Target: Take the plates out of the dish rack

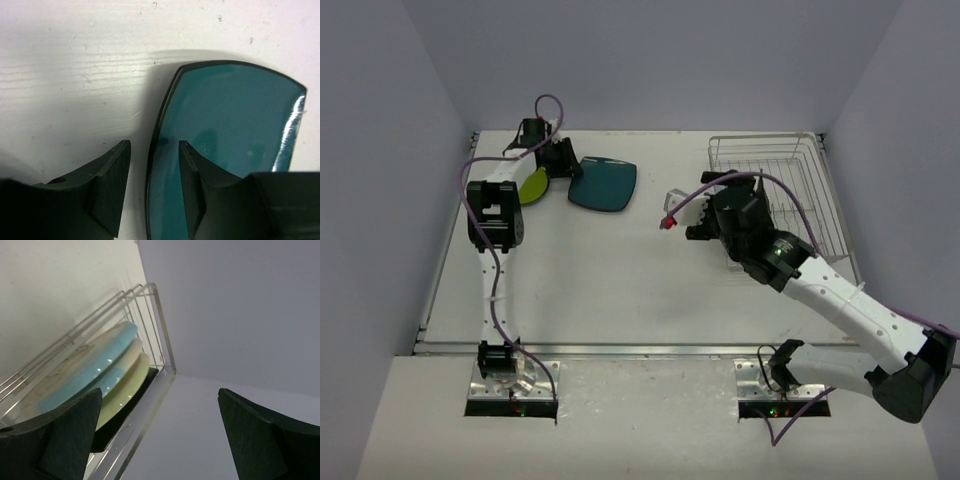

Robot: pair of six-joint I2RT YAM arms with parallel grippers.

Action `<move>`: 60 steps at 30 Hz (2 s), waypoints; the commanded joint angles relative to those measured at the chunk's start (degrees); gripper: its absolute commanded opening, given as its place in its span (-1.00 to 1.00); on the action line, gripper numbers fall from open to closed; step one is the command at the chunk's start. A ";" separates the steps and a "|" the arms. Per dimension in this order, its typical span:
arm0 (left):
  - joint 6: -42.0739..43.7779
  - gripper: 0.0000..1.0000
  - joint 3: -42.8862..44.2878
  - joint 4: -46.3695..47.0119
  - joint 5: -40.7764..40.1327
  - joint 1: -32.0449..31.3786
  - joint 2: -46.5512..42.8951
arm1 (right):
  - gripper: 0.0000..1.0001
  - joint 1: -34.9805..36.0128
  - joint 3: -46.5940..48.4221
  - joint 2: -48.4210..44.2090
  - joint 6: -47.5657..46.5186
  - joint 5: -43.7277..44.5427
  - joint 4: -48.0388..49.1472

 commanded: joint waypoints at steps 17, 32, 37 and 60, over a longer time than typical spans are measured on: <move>21.57 0.15 -15.39 -3.94 -9.48 -9.89 -40.36 | 0.40 -43.07 26.21 17.22 50.78 -33.12 -33.56; 19.47 0.20 -27.05 -4.66 -15.55 -10.29 -50.96 | 0.26 -45.54 37.14 35.15 50.38 -36.18 -34.06; 19.33 0.20 -28.12 -5.25 -16.38 -10.29 -51.80 | 0.14 -45.63 39.61 40.14 51.61 -37.35 -34.18; 15.29 0.34 -23.69 -5.70 -14.65 -10.29 -48.25 | -1.00 -48.85 49.12 34.95 56.09 -52.12 -46.55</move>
